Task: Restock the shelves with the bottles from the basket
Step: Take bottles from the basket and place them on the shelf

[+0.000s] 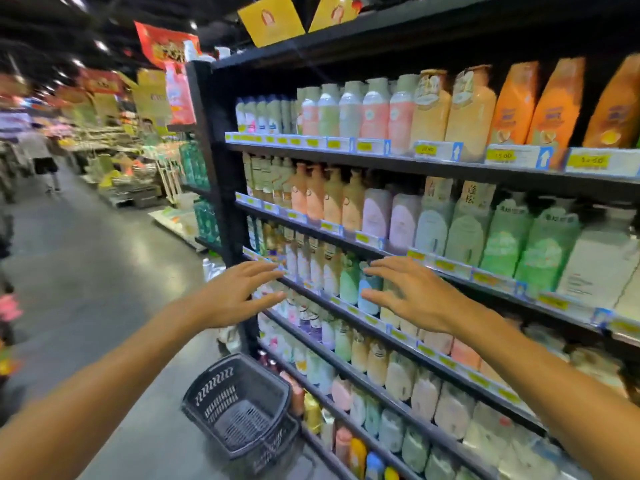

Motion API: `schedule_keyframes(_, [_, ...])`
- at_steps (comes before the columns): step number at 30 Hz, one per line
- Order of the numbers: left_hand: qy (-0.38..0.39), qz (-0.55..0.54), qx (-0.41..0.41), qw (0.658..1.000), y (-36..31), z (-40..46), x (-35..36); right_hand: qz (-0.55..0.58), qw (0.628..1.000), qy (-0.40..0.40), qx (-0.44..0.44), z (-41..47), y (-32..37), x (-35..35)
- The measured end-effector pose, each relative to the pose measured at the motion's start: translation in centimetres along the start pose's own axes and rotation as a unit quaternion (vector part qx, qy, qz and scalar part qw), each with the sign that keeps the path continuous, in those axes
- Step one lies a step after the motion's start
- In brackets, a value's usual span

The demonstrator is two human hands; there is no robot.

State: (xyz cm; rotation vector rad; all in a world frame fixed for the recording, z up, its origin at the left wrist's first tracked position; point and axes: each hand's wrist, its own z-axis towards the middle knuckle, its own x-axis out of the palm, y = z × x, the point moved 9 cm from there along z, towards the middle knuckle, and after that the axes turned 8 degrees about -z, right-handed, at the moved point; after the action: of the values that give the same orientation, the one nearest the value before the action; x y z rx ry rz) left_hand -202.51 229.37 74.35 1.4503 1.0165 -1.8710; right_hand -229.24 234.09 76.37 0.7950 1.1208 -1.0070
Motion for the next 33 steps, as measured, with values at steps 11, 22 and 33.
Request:
schedule_keyframes(11, [-0.017,-0.023,-0.109,0.994,23.9,-9.0,-2.5,0.018,0.998,0.049,-0.028,15.5,17.3,9.2])
schedule_keyframes(22, [-0.026,-0.036,-0.078,0.996,38.0,-4.9,-3.1,0.035,0.998,0.04,0.017,27.7,23.2,14.2])
schedule_keyframes(33, [-0.005,-0.081,-0.005,0.997,46.8,12.0,-0.7,0.057,0.996,0.039,0.051,42.7,17.7,22.0])
